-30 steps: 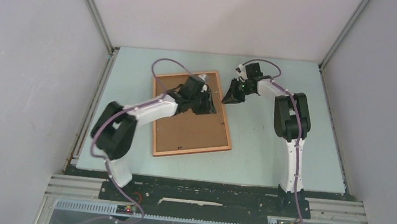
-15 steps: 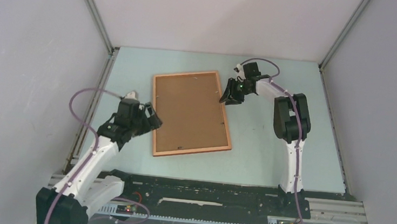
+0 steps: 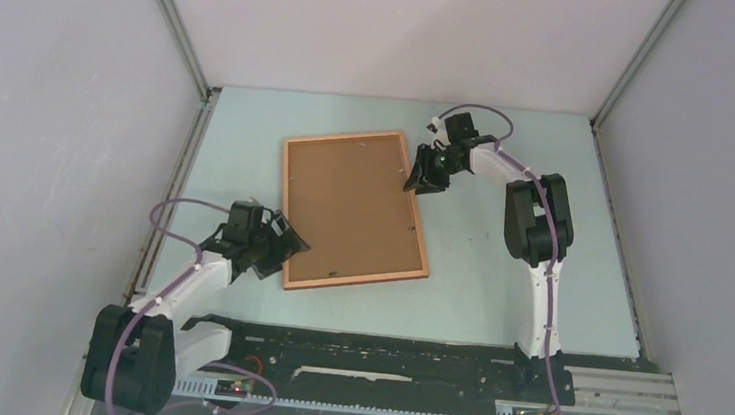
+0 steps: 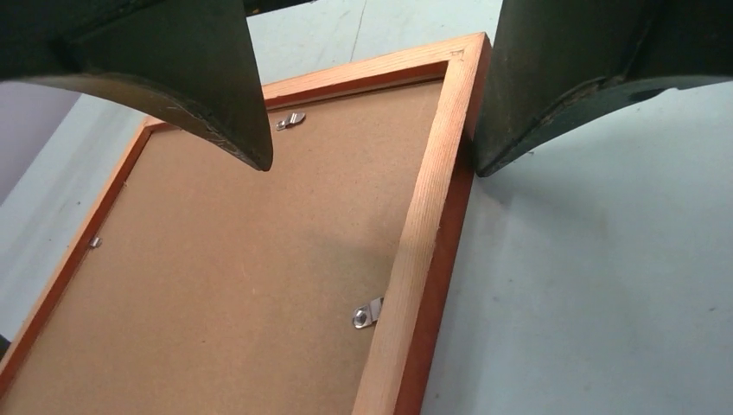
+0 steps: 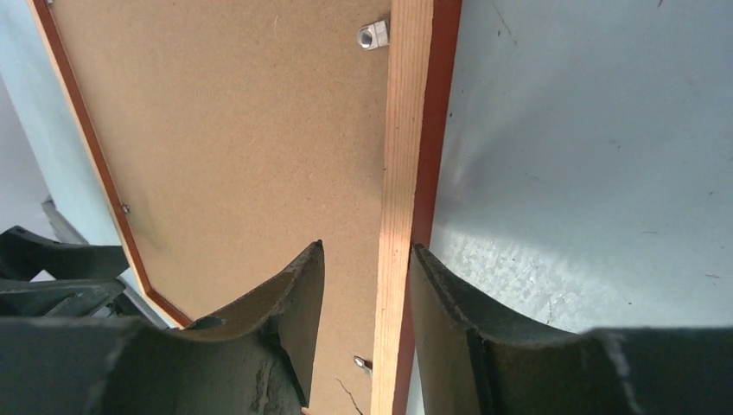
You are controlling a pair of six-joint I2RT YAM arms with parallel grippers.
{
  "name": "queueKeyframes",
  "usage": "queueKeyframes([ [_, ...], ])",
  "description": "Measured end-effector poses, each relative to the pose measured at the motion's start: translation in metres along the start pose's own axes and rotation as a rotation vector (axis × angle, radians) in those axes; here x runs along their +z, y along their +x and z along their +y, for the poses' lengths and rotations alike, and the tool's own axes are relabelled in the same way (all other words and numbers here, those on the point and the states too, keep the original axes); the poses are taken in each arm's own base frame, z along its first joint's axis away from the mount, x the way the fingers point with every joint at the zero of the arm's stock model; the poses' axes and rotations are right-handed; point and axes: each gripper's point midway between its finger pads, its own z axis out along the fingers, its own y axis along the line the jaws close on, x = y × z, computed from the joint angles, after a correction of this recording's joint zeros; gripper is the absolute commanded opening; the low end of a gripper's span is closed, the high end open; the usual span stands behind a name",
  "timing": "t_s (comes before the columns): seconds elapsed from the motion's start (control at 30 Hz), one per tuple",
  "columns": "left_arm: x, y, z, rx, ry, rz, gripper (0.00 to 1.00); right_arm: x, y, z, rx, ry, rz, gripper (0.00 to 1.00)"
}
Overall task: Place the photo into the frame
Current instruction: Adjust the photo frame at the center of the board.
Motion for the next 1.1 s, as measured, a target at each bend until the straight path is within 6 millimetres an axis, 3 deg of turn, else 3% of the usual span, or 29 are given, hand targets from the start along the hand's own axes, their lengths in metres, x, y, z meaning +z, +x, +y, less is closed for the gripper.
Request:
queueKeyframes([
  [0.13,0.002,0.006,-0.011,0.000,0.029,0.007,0.85,-0.001,-0.009,0.002,-0.040,0.040,-0.011,0.48],
  [0.3,0.004,0.043,-0.045,0.050,0.111,0.082,0.84,-0.002,-0.022,0.010,-0.087,0.046,-0.042,0.49],
  [0.53,0.010,0.122,-0.128,0.144,0.283,0.239,0.85,0.016,-0.022,0.045,-0.132,-0.057,-0.012,0.50],
  [0.67,0.012,0.157,-0.195,0.183,0.403,0.312,0.84,0.025,-0.041,0.048,-0.141,-0.088,-0.031,0.50],
  [0.73,0.009,0.168,-0.220,0.181,0.473,0.336,0.84,0.024,-0.049,0.047,-0.134,-0.106,-0.045,0.50],
  [0.83,0.003,0.171,-0.232,0.181,0.525,0.345,0.87,0.017,-0.056,0.039,-0.096,-0.127,-0.067,0.54],
  [0.93,-0.007,0.162,-0.234,0.207,0.544,0.312,0.89,0.001,-0.048,0.018,-0.010,-0.119,-0.085,0.70],
  [1.0,-0.019,0.147,-0.234,0.238,0.555,0.270,0.89,-0.017,-0.034,0.000,0.064,-0.094,-0.100,0.80],
  [1.1,-0.036,0.112,-0.232,0.261,0.567,0.179,0.89,-0.052,-0.016,-0.018,0.140,-0.024,-0.151,0.85],
])
